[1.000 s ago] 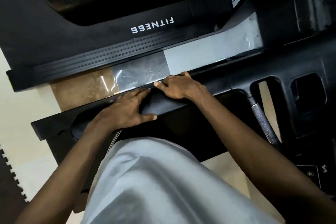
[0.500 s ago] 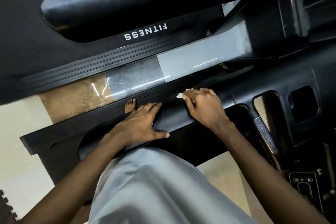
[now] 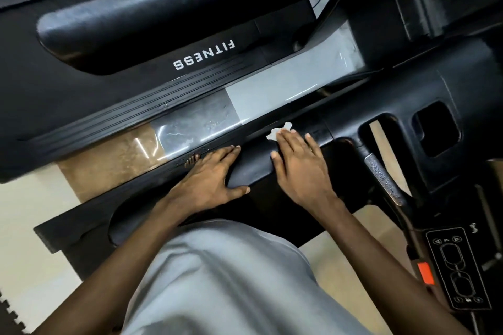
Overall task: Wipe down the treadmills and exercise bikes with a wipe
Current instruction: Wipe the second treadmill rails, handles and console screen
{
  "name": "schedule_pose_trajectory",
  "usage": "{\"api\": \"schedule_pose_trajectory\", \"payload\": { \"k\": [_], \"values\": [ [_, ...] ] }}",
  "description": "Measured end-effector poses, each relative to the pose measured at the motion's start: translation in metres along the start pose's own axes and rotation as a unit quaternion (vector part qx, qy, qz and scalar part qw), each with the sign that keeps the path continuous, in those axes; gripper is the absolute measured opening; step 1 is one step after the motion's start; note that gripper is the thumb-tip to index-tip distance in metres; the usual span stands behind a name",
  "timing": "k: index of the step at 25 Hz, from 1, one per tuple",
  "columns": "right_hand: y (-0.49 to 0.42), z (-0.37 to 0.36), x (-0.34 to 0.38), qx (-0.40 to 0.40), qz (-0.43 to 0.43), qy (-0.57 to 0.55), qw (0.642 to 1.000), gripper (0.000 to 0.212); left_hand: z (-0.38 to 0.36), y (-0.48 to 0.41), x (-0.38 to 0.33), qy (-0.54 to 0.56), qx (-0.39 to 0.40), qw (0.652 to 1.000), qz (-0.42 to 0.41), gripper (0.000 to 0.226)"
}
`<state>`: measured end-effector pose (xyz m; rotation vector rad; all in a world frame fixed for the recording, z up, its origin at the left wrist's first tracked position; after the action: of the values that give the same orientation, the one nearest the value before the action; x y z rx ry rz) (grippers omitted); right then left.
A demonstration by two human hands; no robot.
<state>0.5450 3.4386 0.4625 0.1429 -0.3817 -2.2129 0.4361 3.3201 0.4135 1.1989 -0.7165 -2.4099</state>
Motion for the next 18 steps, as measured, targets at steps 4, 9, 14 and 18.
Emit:
{"api": "schedule_pose_trajectory", "payload": {
  "k": [4, 9, 14, 18],
  "values": [
    [-0.058, -0.018, -0.002, 0.154, 0.011, 0.015, 0.988, 0.059, -0.002, 0.0, 0.002, -0.004, -0.001, 1.0, 0.009, 0.103],
    [-0.094, -0.056, -0.011, 0.365, 0.02, 0.044, 0.93, 0.068, -0.002, -0.01, -0.002, -0.008, 0.031, 0.999, 0.029, 0.103],
    [-0.104, -0.048, -0.051, 0.361, -0.045, 0.08, 0.928, 0.067, -0.004, -0.031, -0.015, -0.023, 0.074, 0.997, 0.018, 0.11],
    [-0.091, -0.042, -0.062, 0.342, -0.07, 0.07, 0.934, 0.066, -0.006, -0.034, -0.012, -0.024, 0.089, 0.996, 0.015, 0.112]
  ]
}}
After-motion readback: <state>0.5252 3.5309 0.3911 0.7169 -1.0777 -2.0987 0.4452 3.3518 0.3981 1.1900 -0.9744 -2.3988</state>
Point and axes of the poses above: each hand's wrist, its own y-axis away from the middle knuckle, its own z-axis out of the back of the hand, x = y × z, the point moved 10 cm from there along -y, towards the middle knuckle, and after that the axes turned 5 degrees about z, right-handed, at the moved point
